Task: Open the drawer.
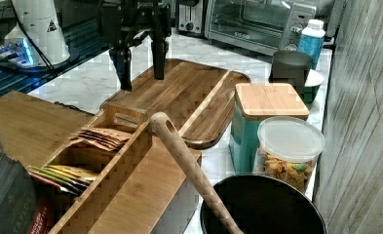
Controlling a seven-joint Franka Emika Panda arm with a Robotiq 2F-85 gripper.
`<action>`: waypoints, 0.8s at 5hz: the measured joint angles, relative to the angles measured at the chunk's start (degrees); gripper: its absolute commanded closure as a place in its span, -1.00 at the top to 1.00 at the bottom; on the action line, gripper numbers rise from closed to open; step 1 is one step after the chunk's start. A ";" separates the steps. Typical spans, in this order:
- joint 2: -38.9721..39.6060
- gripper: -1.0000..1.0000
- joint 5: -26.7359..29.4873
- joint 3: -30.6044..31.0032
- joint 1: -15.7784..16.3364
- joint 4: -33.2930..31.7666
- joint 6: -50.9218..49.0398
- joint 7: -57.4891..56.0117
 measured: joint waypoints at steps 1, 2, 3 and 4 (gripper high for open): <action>2.21 1.00 -0.07 -0.80 -0.35 0.00 0.90 -0.03; 3.72 1.00 -0.06 -0.94 -1.63 -1.12 4.42 -1.15; 4.20 1.00 0.76 -0.94 -2.20 -3.02 7.33 -1.31; 4.34 1.00 1.23 -0.55 -2.13 -4.70 7.55 -1.29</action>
